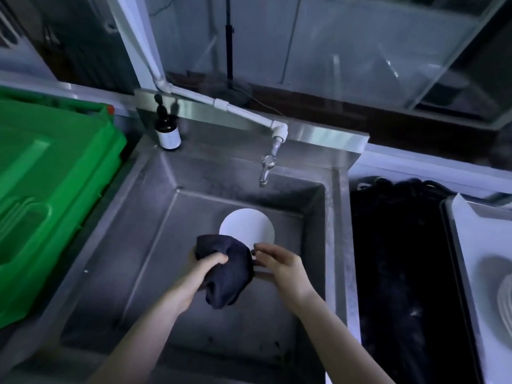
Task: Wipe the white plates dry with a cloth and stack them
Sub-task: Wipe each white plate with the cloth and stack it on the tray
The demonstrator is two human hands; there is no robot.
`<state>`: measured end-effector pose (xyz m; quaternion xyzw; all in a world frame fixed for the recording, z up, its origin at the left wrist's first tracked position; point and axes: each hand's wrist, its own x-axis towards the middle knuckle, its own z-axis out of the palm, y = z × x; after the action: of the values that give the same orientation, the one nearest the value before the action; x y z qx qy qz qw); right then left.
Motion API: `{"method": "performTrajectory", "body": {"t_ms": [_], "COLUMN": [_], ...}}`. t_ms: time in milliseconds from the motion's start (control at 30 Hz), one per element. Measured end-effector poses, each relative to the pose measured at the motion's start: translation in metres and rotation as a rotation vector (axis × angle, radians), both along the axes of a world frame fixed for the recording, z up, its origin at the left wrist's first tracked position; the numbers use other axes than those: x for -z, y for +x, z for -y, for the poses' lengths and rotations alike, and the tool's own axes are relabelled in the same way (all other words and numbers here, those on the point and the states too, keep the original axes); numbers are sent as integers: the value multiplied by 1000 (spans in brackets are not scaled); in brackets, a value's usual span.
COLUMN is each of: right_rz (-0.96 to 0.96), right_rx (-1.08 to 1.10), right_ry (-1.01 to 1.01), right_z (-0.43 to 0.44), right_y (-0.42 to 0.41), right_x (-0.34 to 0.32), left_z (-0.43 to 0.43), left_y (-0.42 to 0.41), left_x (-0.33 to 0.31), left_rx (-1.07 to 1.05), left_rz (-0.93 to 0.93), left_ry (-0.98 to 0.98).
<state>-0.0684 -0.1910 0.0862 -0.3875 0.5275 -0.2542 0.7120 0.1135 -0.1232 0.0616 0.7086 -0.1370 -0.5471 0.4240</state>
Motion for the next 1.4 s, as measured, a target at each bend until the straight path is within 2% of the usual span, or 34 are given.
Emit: {"method": "performTrajectory", "body": {"t_ms": [133, 300, 367, 500, 733, 1100, 1233, 1400], "right_rz": [-273, -598, -687, -770, -754, -578, -583, -487], "right_rx": [21, -98, -150, -203, -111, 256, 251, 164], "right_ry": [-3, -19, 2, 97, 246, 427, 400, 373], "right_z": [40, 87, 102, 124, 147, 158, 160, 158], "right_y": [-2, 5, 10, 18, 31, 45, 41, 37], "right_x": [29, 88, 115, 165, 221, 252, 254, 244], "left_z": [20, 58, 74, 103, 131, 128, 125, 126], "left_y": [26, 50, 56, 62, 69, 71, 72, 74], "left_x": [36, 80, 98, 141, 196, 214, 213, 205], "left_rx": [-69, 143, 183, 213, 207, 147, 129, 144], "left_rz": [-54, -185, -224, -189, -89, -155, -211, -207], "left_ry": [106, 202, 221, 218, 268, 311, 284, 272]}}
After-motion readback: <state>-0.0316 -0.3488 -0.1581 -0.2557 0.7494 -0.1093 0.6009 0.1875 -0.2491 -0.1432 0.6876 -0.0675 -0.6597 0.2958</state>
